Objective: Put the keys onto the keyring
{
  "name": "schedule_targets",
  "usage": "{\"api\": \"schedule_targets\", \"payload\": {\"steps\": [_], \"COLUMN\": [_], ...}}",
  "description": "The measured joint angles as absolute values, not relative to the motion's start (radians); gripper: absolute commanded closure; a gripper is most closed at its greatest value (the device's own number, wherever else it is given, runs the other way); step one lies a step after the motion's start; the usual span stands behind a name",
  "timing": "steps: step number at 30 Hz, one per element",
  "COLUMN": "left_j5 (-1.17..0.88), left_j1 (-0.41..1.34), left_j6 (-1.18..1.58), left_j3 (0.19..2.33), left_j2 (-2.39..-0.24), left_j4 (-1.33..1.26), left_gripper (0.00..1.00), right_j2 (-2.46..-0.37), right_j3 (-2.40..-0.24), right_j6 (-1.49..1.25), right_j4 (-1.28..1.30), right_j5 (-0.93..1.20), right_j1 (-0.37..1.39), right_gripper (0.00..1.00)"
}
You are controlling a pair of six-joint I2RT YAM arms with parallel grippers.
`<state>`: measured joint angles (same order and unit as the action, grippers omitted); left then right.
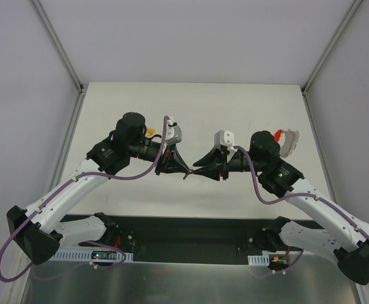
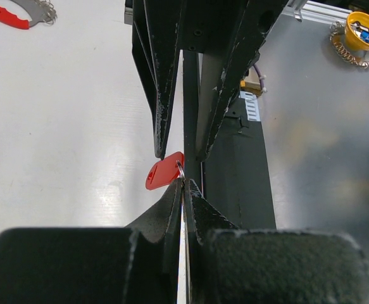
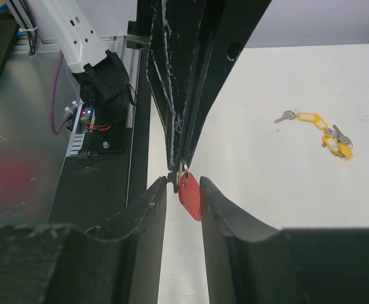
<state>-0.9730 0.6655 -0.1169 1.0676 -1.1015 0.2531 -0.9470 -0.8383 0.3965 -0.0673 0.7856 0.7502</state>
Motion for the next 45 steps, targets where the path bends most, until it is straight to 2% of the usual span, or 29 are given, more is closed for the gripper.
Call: {"api": "schedule_targets", "payload": {"steps": [17,23,29,35,36,37,38,41,45], "left_j5": [-0.979,-0.979,-0.986,-0.986,-0.986,-0.985,-0.984,-0.953,-0.883], "left_j1": [0.667,0.669,0.673,0.674,0.674,0.674,0.674,0.675,0.674], "left_j6": [-0.147,-0.15,-0.155,-0.168,-0.169,-0.17,-0.17,-0.174,-0.176], "left_j3": [1.089,1.09,1.09,1.092,1.092,1.092,1.092,1.092,1.091], "left_j2": [-1.126,-1.133,-1.139,-1.139,-1.139,-1.139,-1.139,-1.138,-1.118], "left_j4": [0.299,0.313,0.33,0.339,0.341,0.342,0.342,0.347,0.35], "left_gripper": [1.0,1.0,1.0,1.0,0.98,0.92,0.74,0.49,0.26], "right_j2": [-1.014,-1.029,-1.037,-1.041,-1.041,-1.041,-1.041,-1.04,-1.016], "right_j3": [-0.877,-0.883,-0.884,-0.888,-0.888,-0.888,-0.888,-0.888,-0.879], "right_j6": [0.397,0.396,0.394,0.394,0.394,0.394,0.394,0.394,0.394], "right_j4": [-0.061,-0.059,-0.053,-0.045,-0.044,-0.044,-0.043,-0.04,-0.036], "right_j5": [0.862,0.873,0.875,0.877,0.878,0.878,0.878,0.869,0.816], "right_j1": [0.751,0.751,0.751,0.751,0.751,0.751,0.751,0.751,0.751], "right_gripper": [0.77,0.85,0.96,0.99,0.99,0.99,0.99,0.99,0.99]}}
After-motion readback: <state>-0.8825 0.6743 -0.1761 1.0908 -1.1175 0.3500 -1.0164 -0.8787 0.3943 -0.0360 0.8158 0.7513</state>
